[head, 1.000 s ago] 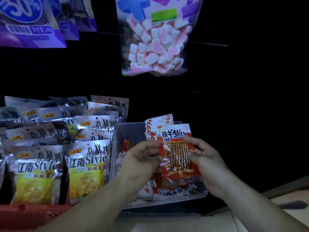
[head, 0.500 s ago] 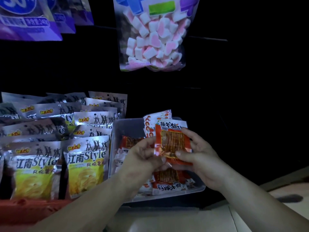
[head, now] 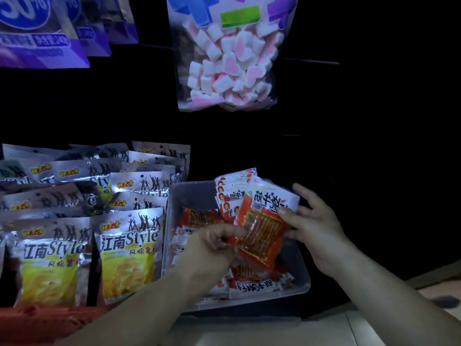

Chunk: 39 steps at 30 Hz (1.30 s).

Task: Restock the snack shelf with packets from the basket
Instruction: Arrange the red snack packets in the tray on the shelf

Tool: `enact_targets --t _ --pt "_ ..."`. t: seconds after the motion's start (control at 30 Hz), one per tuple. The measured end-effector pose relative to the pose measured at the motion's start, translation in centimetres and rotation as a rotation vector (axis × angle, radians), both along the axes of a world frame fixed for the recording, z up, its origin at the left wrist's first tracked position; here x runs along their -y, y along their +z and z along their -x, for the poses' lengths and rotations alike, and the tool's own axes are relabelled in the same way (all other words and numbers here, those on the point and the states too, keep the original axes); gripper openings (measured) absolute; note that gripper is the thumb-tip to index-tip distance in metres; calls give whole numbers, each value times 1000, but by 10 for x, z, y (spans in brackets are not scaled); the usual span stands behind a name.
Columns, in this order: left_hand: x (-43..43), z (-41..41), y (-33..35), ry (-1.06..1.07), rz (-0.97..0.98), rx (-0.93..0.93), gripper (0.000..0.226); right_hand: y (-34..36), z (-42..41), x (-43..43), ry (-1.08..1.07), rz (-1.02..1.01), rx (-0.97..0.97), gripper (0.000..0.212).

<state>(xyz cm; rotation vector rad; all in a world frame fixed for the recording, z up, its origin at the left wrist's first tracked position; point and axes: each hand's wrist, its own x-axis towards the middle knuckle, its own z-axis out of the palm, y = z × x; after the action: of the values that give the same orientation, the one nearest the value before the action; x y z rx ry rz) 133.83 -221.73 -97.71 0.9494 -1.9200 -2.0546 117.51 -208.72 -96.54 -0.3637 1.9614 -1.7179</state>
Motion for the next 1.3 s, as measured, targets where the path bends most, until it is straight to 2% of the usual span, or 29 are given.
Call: enact_targets --t 0.1,0.3,0.33,0.43,0.47,0.6,0.67,0.7,0.77,0.8,0.83,0.9,1.0,1.1,1.17,1.23,1.27,1.3 --pt "2 0 -7 27 7 34 35 7 3 11 -11 26 -4 44" --pt "6 -2 -11 36 -38 48 34 7 -7 21 39 21 -22 26" --pt "7 -2 -13 38 16 52 34 6 -7 20 28 8 -35 21" --pt "9 -3 -7 11 461 4 39 10 -11 17 -24 -22 -143 20" --pt "6 -1 -3 -19 487 -72 44 12 -14 17 -33 0 -144 21" --pt "-9 8 4 -79 301 -218 53 26 -28 21 79 128 80 10" --pt "-5 10 1 -17 313 -227 47 26 -29 20 127 130 106 22" --pt "-1 9 -1 3 323 -214 44 24 -27 16 131 81 -7 31" --pt "4 9 -3 14 300 -202 38 16 -17 11 200 -134 -403 63" --pt "4 10 -4 9 277 -190 35 11 -11 10 262 -194 -556 68" --pt "3 12 -4 -1 257 -177 33 8 -5 9 314 -209 -635 59" --pt "5 15 -10 8 249 -137 37 -1 2 9 302 -232 -657 34" --pt "13 17 -19 81 227 -44 52 -11 1 13 247 -357 -653 21" --pt "14 13 -21 127 166 4 53 -25 -4 14 460 -625 -425 5" --pt "14 11 -19 129 143 4 55 -19 -7 14 678 -907 -283 26" --pt "15 10 -20 142 141 -4 54 -3 -5 17 874 -1123 -273 52" --pt "16 10 -20 146 140 -1 53 5 -4 23 945 -1203 -307 55" --pt "17 10 -21 152 137 4 52 9 -2 32 943 -1235 -350 50"
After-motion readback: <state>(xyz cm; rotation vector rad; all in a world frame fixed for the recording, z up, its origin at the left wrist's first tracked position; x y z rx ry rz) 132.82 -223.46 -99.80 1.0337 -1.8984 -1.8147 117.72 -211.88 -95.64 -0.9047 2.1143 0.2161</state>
